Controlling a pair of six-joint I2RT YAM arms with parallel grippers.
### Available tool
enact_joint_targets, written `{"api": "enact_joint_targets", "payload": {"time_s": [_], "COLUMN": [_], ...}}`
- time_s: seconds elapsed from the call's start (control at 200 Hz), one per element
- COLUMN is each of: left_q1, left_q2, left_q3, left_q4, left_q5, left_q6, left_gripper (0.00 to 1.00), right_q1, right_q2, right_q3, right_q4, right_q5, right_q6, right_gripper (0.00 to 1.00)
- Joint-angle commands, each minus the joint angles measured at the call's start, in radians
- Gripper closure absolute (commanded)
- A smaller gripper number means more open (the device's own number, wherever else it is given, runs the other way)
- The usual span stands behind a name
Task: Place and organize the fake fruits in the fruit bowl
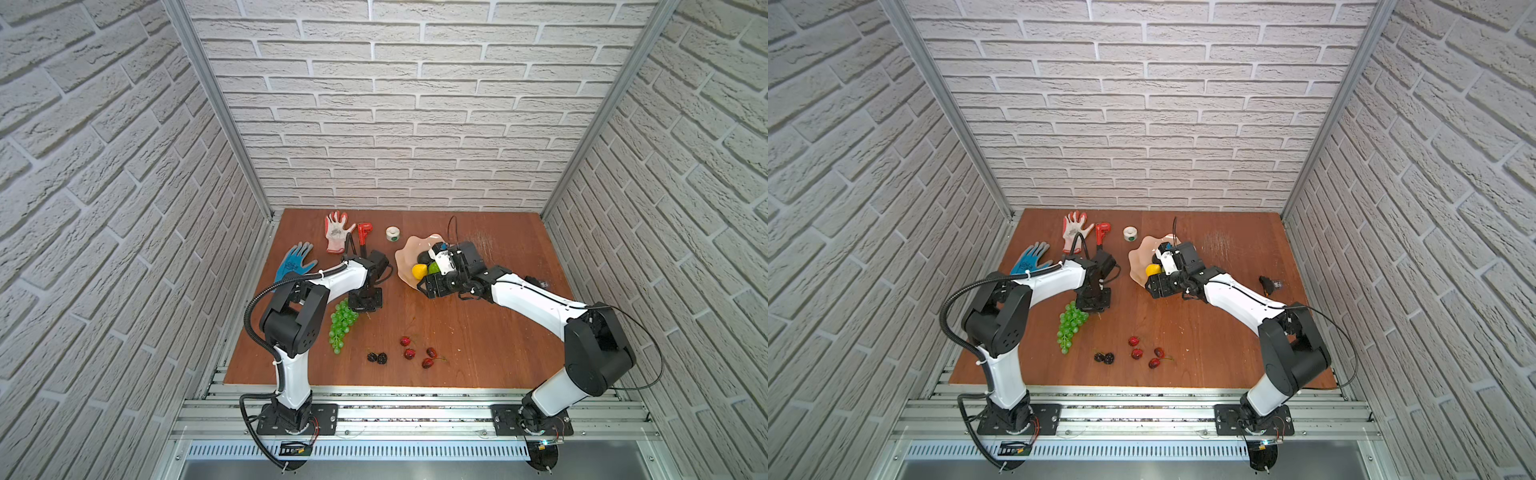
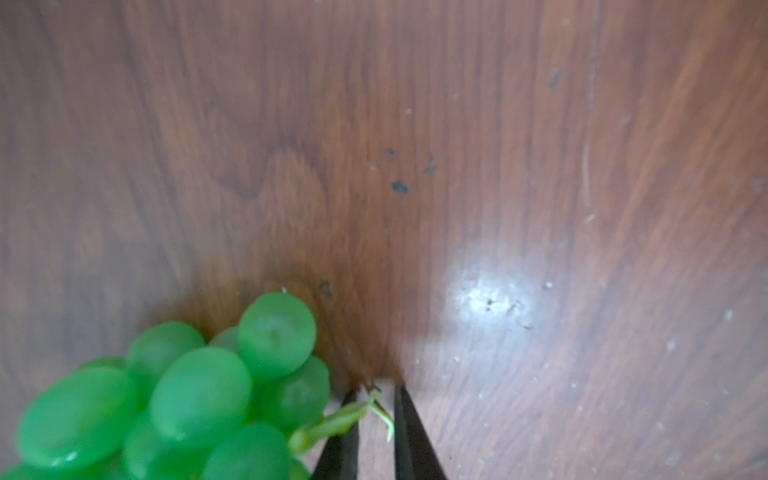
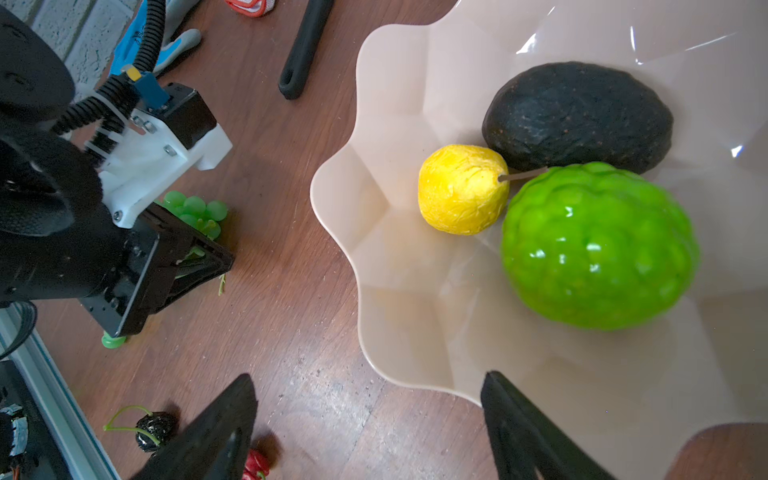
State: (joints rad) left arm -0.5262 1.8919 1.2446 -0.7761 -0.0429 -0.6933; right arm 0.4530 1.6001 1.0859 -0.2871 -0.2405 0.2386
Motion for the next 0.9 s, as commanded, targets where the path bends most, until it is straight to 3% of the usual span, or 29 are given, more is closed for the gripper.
{"api": "enact_joint_targets", "payload": {"time_s": [0.0, 0.26, 0.64, 0.895], "left_q1": [0.009, 0.008, 0.007, 0.012], "left_q2": [-0.02, -0.069, -0.295, -0.422], "left_q3": [-0.029, -0.054, -0.067, 0.008], "left_q4": [-0.003, 0.005, -0.022, -0.017], "left_q5": [-0.04, -0.052, 0.014, 0.077], "left_q6": [-0.01, -0.003, 0.036, 0.064], "left_gripper": [0.9, 1.0, 1.0, 1.0], "right_q1": [-0.005, -0.005, -0.005, -0.005], "right_q2": [-0.014, -0.011, -0.025, -0.045], "right_q3": [-0.008, -0.003, 0.02, 0.04], "right_q4": [0.024, 0.028, 0.0, -0.024], "right_q5": [0.003, -0.002, 0.006, 0.01], "right_q6": [-0.012, -0.005, -0.002, 0.003], "right_gripper": [0.14, 0.14, 0.14, 0.14]}}
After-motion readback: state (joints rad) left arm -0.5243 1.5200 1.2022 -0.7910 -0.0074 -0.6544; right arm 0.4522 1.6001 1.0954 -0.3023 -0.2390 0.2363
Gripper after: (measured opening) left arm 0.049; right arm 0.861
